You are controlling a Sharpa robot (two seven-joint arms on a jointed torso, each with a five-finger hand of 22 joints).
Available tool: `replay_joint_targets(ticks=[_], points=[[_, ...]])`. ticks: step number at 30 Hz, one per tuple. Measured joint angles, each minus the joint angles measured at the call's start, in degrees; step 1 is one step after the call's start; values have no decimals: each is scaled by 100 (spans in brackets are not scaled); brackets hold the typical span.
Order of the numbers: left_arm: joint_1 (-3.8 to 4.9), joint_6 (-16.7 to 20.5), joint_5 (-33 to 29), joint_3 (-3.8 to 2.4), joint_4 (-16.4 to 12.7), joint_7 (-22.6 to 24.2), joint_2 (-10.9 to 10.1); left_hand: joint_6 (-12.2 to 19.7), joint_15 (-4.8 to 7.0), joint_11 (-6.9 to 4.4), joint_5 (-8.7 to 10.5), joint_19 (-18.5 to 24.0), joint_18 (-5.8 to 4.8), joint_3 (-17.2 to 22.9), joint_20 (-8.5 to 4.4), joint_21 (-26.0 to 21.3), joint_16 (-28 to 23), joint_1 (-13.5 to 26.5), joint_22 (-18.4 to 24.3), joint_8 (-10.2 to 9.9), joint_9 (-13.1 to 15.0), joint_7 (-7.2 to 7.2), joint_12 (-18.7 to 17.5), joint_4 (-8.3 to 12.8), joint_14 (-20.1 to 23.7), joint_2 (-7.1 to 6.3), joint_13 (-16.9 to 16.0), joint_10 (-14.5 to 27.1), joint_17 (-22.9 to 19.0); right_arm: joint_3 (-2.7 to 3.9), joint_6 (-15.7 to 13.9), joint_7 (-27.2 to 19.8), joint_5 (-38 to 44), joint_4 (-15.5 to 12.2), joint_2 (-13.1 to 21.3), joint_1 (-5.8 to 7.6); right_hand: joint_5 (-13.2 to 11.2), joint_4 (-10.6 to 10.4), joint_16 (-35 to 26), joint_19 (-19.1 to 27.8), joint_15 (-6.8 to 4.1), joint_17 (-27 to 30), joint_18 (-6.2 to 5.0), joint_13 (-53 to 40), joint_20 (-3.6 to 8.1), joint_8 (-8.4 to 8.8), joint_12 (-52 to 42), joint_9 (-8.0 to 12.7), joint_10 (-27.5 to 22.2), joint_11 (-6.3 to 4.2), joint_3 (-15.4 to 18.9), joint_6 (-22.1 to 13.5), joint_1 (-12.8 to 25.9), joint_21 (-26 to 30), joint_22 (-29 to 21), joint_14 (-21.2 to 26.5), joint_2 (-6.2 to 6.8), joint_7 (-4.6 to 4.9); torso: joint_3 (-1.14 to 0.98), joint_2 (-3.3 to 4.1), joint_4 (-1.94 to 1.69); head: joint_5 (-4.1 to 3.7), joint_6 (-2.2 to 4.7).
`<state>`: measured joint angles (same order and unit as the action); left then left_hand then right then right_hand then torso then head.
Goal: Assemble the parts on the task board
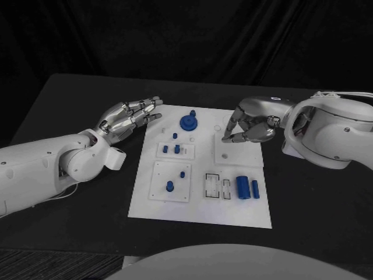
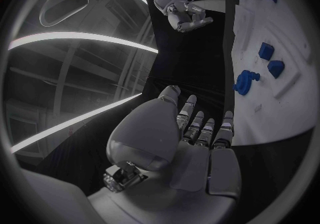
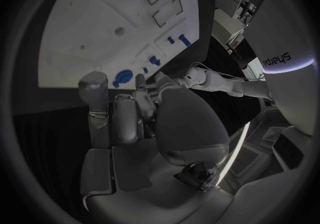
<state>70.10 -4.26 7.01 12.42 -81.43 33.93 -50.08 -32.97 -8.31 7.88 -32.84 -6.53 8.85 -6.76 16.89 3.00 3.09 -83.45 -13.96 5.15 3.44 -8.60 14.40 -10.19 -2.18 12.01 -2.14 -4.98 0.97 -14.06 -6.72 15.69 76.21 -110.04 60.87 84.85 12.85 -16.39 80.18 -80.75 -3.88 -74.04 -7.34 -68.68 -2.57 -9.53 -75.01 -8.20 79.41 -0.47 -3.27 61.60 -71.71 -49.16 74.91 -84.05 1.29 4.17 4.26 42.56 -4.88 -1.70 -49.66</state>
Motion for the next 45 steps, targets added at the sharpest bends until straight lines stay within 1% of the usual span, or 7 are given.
replay_joint_targets(ticks=[7,11,17,21,30,36,45], points=[[0,38,0,1,-57,50,-41,104,0,-112,0,-61,0,79,-21,0,22,-30,-18,27,-2,248,-26,79,0,-31,0,70,0,-4,959,777,-487,70,46,-211,-181,-11,751,-301,-63,-91,292,-627,100,-603,-1485,-703,455,-56,432,146,1183,-1621,0,0,-183,-111,4,1,26,48,-33],[0,79,0,1,-105,124,-53,811,0,52,0,-61,0,31,-21,0,22,28,74,-185,-75,698,-26,31,0,-89,1,111,0,-4,1322,1166,-541,55,96,-355,-231,-9,776,-329,-150,-91,382,-627,176,-1169,-1486,-1413,454,-160,523,77,1417,-2449,0,1,-159,-219,4,7,36,57,-34],[-1,226,0,1,-174,295,-88,2040,219,-114,389,269,92,-365,-208,-104,-184,291,433,-350,-183,1027,-138,-513,191,-226,28,279,-57,-4,1535,1590,-458,-53,166,-514,-269,-16,822,-310,-233,-91,515,-626,236,-1847,-1486,-2409,474,-179,523,-74,1684,-3322,0,6,-130,-322,0,25,36,38,-34],[-2,329,36,0,-191,368,-99,2035,269,-171,990,267,92,-619,-141,-104,-222,637,448,-351,-185,1003,-183,-661,185,-163,37,314,-67,-5,1554,1797,-377,-136,215,-598,-298,-29,822,-330,-233,-91,515,-626,257,-1857,-1485,-2537,474,-179,509,-137,1766,-3481,0,6,-102,-306,-2,31,37,21,-34],[-8,390,209,1,-181,442,-113,1317,289,-305,875,285,92,-636,-119,-104,-222,484,464,-199,-103,253,-183,-649,205,-66,36,363,-70,-6,1480,2092,-176,-309,270,-699,-381,-35,822,-330,-233,-90,603,-625,256,-1703,-1485,-2579,473,-179,419,-154,1812,-3620,3,7,-61,-305,-3,27,40,12,-34],[-13,386,283,1,-163,460,-107,1312,289,-305,784,267,92,-635,-102,-104,-222,388,464,-199,-104,248,-183,-649,205,-63,36,363,-70,-6,1327,2158,-82,-360,268,-733,-401,-28,822,-330,-267,-90,602,-625,257,-1703,-1485,-2648,473,-179,380,-79,1812,-3643,4,1,-61,-318,-2,16,42,17,-34],[-20,382,332,1,-145,471,-107,1802,245,-219,777,267,91,-651,-102,-81,-222,334,478,-289,-152,739,-183,-633,205,-64,43,383,-70,-5,1120,2168,-16,-384,242,-777,-659,-36,818,-330,-267,-90,602,-624,256,-1626,-1485,-2764,453,-200,373,-54,1853,-3654,4,1,-19,-310,3,11,40,2,-34]])
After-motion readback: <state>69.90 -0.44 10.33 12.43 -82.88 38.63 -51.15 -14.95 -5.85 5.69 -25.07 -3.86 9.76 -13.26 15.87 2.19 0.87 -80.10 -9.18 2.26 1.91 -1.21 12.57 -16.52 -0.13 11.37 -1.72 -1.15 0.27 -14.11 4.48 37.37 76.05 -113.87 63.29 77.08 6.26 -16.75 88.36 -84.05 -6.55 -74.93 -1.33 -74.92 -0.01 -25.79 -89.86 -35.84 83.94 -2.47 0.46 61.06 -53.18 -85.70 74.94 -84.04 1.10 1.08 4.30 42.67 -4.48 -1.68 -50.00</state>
